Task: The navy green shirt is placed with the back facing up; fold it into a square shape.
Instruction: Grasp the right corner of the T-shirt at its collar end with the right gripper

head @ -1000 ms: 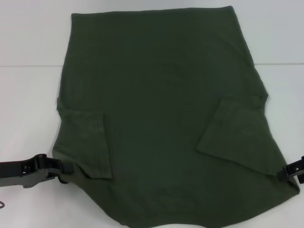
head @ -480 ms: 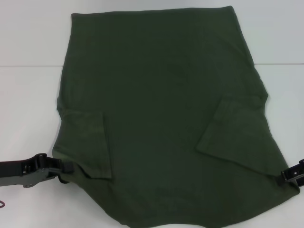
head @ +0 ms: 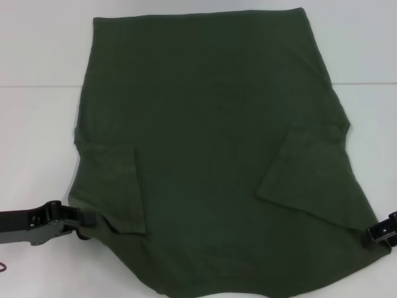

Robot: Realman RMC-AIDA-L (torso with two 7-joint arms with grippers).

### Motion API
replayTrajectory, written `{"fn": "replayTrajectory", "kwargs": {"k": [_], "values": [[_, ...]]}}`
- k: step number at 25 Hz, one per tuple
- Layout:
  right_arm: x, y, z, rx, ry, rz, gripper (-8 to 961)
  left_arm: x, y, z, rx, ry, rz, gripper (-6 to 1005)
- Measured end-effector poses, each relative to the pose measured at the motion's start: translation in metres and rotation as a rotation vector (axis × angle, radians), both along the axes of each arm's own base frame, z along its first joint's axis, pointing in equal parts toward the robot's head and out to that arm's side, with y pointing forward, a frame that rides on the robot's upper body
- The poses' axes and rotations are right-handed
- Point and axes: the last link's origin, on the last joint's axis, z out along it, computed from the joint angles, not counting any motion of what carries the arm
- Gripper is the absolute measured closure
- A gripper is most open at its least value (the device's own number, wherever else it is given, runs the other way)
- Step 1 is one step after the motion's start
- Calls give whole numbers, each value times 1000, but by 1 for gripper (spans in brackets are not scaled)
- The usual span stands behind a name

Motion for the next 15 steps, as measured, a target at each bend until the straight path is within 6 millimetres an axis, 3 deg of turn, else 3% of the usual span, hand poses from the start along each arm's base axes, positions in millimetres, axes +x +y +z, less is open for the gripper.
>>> {"fn": "replayTrajectory", "kwargs": {"k": [15], "values": [[-11, 2, -11, -13, 33, 22, 162, 0, 0, 0, 3, -2, 1, 962]]}}
